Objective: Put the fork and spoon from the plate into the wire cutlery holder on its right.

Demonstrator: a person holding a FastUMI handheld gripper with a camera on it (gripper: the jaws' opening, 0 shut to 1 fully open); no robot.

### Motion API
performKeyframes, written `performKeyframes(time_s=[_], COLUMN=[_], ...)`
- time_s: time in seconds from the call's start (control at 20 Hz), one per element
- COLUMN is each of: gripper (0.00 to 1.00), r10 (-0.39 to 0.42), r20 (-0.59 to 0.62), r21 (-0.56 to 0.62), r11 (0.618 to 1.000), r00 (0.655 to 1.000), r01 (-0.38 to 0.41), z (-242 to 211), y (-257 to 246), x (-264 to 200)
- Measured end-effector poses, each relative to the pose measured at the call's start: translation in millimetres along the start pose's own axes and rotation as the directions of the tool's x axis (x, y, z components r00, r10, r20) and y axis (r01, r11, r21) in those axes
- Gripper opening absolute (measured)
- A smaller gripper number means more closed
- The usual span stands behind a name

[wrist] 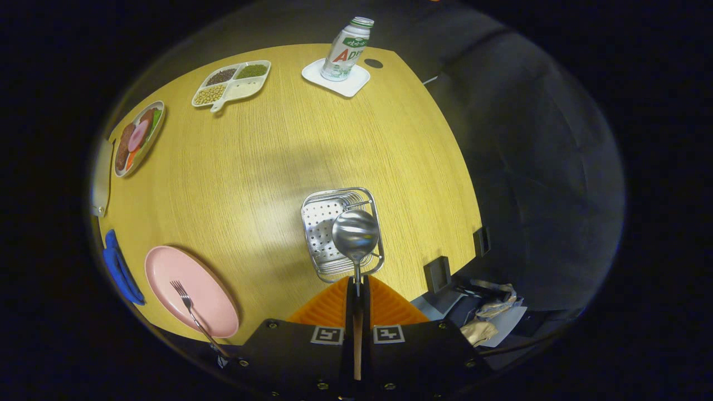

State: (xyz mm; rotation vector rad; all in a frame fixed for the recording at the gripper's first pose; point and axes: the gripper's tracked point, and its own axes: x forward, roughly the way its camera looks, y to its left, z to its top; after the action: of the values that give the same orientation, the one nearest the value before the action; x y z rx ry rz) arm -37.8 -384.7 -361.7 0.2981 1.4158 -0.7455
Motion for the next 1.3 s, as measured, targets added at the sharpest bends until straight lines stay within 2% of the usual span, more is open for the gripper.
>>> performKeyframes(time_s=[0.2,0.4,0.45,1.3], gripper=[0.05,0.13,0.19,0.20], r10=[0.022,0.001,0.002,0.018], r20=[-0.010,0.011,0.018,0.093], r21=[-0.040,-0.052,-0.051,-0.119], r11=[0.999,0.999,0.999,0.993], r00=[1.000,1.000,1.000,0.995], r01=[-0.023,0.000,-0.001,-0.006], z=[4,11,12,17], y=[3,1,1,35], x=[3,-5,-5,-28])
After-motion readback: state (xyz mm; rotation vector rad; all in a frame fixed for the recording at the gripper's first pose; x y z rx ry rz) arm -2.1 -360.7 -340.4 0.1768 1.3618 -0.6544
